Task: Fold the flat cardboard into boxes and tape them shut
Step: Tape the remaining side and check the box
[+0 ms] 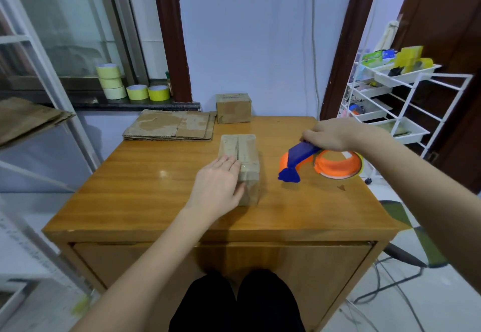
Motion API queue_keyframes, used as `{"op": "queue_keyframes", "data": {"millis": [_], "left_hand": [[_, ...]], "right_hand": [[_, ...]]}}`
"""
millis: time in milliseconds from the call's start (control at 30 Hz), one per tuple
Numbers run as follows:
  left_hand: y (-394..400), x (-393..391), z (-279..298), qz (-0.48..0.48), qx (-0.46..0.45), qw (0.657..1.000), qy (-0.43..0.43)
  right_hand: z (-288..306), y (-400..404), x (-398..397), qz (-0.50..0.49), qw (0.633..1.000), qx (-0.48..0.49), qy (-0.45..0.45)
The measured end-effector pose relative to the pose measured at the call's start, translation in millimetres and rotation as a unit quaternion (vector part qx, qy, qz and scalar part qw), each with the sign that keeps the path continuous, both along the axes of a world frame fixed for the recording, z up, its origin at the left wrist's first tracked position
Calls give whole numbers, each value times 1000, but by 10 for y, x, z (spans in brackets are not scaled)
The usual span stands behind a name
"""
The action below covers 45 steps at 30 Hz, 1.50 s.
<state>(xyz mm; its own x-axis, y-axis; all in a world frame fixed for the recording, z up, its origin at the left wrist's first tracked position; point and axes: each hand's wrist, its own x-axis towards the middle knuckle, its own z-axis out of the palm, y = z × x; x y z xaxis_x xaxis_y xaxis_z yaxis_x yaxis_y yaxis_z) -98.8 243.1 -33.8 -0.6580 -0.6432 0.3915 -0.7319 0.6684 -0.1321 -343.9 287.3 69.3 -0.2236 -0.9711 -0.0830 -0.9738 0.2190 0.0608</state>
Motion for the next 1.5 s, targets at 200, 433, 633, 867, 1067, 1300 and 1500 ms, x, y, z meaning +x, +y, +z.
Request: {"op": "queue_keyframes", "data": {"millis": [200,433,633,867,1067,1300,1500], "left_hand": [[60,-20,62,-13,-2,999,31],[33,-15,61,-18,5,999,32],[31,-17,55,-1,7,1000,28],[43,-26,28,3,12,1000,27],[77,-49,69,-3,6,1000,30],[60,-66,75,8,1,999,38],[1,-38,99,13,148,980,134]], "right_hand": [[-187,109,-23,24,979,-137,149],[-704,45,323,88,948,-84,294],[-1132,-25,426,104,935,-38,337],[-1387,26,573,179,878,28,443],[-1380,45,656,190,832,91,514],[-1282,12,725,159,872,95,454],[-937,160,771,143,960,-70,229]]}}
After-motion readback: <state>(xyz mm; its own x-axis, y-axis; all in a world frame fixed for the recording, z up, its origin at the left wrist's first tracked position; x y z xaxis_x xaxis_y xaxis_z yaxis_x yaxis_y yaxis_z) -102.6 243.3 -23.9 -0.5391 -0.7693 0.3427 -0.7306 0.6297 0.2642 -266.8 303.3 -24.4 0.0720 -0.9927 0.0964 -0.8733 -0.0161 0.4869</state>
